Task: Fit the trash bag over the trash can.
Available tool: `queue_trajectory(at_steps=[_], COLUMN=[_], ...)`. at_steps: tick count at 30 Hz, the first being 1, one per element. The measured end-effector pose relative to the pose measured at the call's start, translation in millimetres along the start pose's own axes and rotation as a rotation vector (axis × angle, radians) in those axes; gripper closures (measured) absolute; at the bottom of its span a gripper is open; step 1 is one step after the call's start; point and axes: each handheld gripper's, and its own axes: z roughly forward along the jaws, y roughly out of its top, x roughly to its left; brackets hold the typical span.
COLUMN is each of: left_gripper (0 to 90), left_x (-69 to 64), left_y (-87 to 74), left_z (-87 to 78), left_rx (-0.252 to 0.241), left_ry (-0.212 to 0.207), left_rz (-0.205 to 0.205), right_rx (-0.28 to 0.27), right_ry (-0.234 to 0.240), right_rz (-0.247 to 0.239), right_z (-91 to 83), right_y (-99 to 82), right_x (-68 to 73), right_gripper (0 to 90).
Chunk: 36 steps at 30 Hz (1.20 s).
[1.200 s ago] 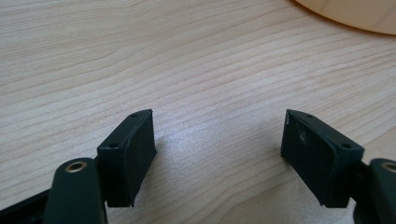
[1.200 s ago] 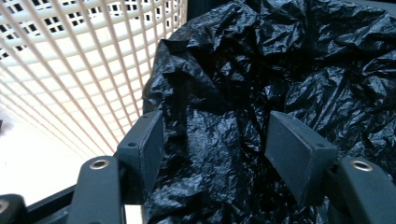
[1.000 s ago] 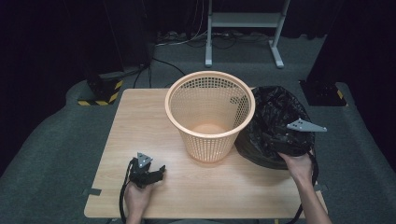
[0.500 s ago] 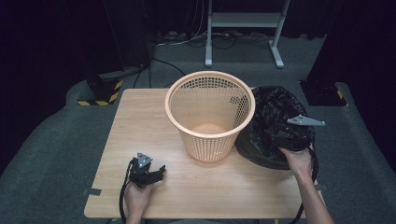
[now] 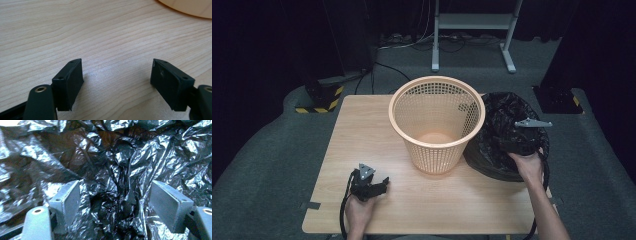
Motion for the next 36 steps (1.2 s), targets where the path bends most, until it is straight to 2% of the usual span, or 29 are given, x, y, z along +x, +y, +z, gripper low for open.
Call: queue_trajectory(at_steps=[9,12,16,20,36], left_gripper=[26.1,26.1,26.1,26.1,26.1], left_x=[0.0,0.0,0.0,0.0,0.1], left_y=[0.0,0.0,0.0,0.0,0.0], left_z=[0.0,0.0,0.0,0.1,0.0], left_rx=[0.000,0.000,-0.001,-0.001,0.000], left_ry=[0.000,0.001,0.001,0.001,0.002], left_rz=[-0.001,-0.001,-0.001,-0.001,-0.002], right_rx=[0.024,0.030,0.048,0.077,0.205], right_ry=[-0.045,-0.051,-0.051,-0.055,-0.053], right_rz=[0.016,0.029,0.023,0.022,0.073], right_z=[10.9,14.0,18.3,26.7,61.9], right_y=[6.6,7.5,9.6,11.1,2.3], right_x=[-9.9,-13.3,-14.0,-15.2,-27.0], right_gripper=[22.7,21.9,21.1,19.8,13.4])
